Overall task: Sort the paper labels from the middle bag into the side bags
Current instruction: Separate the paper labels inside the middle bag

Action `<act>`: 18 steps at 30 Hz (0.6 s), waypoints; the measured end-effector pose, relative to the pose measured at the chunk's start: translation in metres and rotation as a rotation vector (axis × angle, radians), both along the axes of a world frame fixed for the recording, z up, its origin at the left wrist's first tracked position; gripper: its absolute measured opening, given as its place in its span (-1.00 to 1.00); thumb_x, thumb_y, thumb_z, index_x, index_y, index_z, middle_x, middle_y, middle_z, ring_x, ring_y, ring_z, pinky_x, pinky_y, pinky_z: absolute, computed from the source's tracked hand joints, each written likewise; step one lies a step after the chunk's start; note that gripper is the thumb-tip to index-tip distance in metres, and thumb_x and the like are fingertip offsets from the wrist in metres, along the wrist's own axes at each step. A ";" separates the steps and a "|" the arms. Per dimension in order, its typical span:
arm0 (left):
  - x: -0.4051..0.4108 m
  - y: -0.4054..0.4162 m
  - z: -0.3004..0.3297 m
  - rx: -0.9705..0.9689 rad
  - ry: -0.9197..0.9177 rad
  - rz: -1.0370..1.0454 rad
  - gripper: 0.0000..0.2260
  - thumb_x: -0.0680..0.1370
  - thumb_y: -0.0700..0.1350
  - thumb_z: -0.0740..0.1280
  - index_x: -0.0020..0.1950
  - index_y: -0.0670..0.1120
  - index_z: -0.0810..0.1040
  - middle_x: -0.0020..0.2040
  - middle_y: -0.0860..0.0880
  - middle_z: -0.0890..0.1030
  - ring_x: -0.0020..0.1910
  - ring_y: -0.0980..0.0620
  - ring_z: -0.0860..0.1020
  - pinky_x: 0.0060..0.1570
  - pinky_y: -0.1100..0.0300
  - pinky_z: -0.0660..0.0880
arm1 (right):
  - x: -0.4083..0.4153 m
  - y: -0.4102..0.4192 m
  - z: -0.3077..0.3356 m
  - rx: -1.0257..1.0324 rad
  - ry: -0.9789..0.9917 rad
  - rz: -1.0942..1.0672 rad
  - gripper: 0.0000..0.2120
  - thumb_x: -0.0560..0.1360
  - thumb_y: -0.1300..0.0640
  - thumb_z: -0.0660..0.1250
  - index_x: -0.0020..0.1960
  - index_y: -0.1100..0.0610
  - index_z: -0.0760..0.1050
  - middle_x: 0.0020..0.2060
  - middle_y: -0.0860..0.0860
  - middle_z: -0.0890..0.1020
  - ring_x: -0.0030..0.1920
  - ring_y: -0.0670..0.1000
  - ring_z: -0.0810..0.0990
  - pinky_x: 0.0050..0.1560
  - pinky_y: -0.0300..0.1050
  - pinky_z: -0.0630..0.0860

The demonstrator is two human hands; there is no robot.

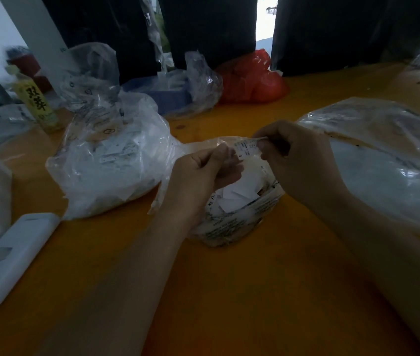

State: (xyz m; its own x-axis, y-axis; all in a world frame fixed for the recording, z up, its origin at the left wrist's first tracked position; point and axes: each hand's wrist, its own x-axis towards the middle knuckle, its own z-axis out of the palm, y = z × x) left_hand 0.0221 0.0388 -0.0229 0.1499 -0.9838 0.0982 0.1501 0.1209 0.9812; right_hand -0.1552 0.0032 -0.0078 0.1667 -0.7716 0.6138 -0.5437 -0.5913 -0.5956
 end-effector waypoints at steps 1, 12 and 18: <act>0.000 0.000 0.000 -0.001 0.004 0.009 -0.81 0.69 -0.06 0.35 0.05 -0.13 0.71 -0.03 -0.11 0.78 -0.01 -0.06 0.77 -0.07 0.24 0.66 | 0.000 0.000 0.000 0.011 0.016 0.007 -0.89 0.62 0.11 0.33 0.09 -0.03 0.60 -0.17 -0.17 0.63 -0.16 -0.15 0.62 -0.18 -0.30 0.54; 0.002 -0.001 0.000 -0.010 0.123 -0.050 -0.67 0.45 -0.05 0.52 0.14 -0.19 0.68 0.01 -0.16 0.77 0.06 -0.09 0.75 0.04 0.24 0.65 | -0.001 -0.001 -0.002 0.018 0.014 -0.026 -0.88 0.63 0.11 0.32 0.10 -0.02 0.61 -0.22 -0.29 0.56 -0.10 -0.25 0.57 -0.19 -0.51 0.42; 0.004 -0.001 0.001 0.015 0.160 -0.084 -0.63 0.41 -0.14 0.52 0.18 -0.23 0.65 0.04 -0.19 0.76 0.08 -0.10 0.75 0.05 0.24 0.65 | -0.004 -0.002 0.001 0.036 -0.078 -0.069 -0.89 0.63 0.08 0.31 0.11 -0.01 0.59 -0.15 -0.17 0.64 -0.12 -0.16 0.63 -0.15 -0.30 0.56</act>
